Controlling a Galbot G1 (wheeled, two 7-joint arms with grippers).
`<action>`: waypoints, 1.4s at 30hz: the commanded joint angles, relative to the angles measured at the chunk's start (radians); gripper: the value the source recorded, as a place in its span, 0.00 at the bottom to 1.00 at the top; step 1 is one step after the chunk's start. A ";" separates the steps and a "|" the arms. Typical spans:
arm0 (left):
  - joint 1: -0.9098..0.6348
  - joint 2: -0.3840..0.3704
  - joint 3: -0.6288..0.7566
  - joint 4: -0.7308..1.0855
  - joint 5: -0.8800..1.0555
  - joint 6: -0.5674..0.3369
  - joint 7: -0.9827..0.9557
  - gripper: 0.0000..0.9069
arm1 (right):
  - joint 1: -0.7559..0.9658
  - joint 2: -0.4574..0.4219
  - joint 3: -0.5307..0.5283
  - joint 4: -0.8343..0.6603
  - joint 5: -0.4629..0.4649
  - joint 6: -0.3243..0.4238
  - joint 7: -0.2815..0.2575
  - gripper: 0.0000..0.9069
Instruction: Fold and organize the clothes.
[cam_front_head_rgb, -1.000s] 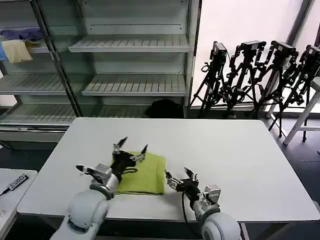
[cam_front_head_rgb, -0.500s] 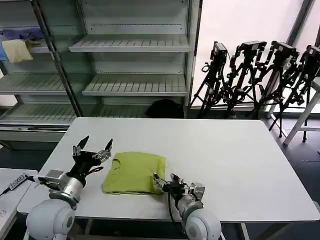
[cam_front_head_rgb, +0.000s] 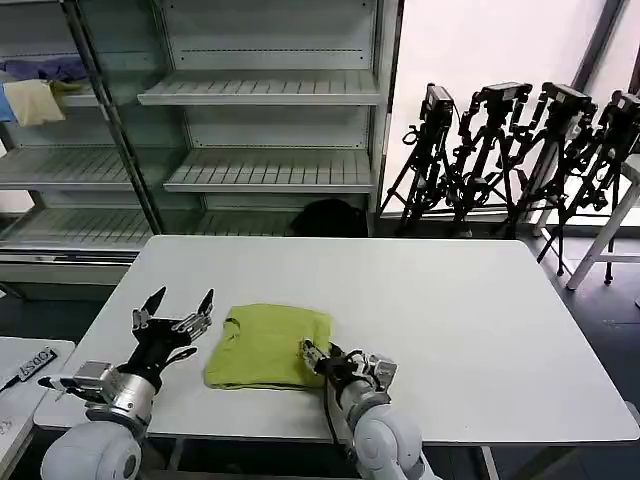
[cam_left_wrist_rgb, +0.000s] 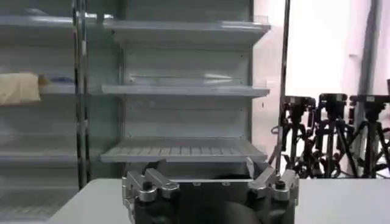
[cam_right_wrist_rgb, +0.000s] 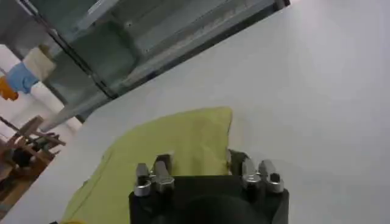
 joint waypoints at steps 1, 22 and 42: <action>0.027 -0.015 -0.017 -0.015 -0.009 -0.005 0.000 1.00 | 0.022 0.010 -0.016 -0.027 0.042 -0.007 0.054 0.00; 0.056 -0.037 -0.008 0.002 0.013 -0.036 -0.006 1.00 | 0.000 -0.115 0.135 0.112 0.019 -0.007 0.016 0.00; 0.063 -0.061 0.017 0.007 0.033 -0.033 -0.005 1.00 | -0.073 -0.235 0.217 0.150 -0.085 -0.004 -0.089 0.36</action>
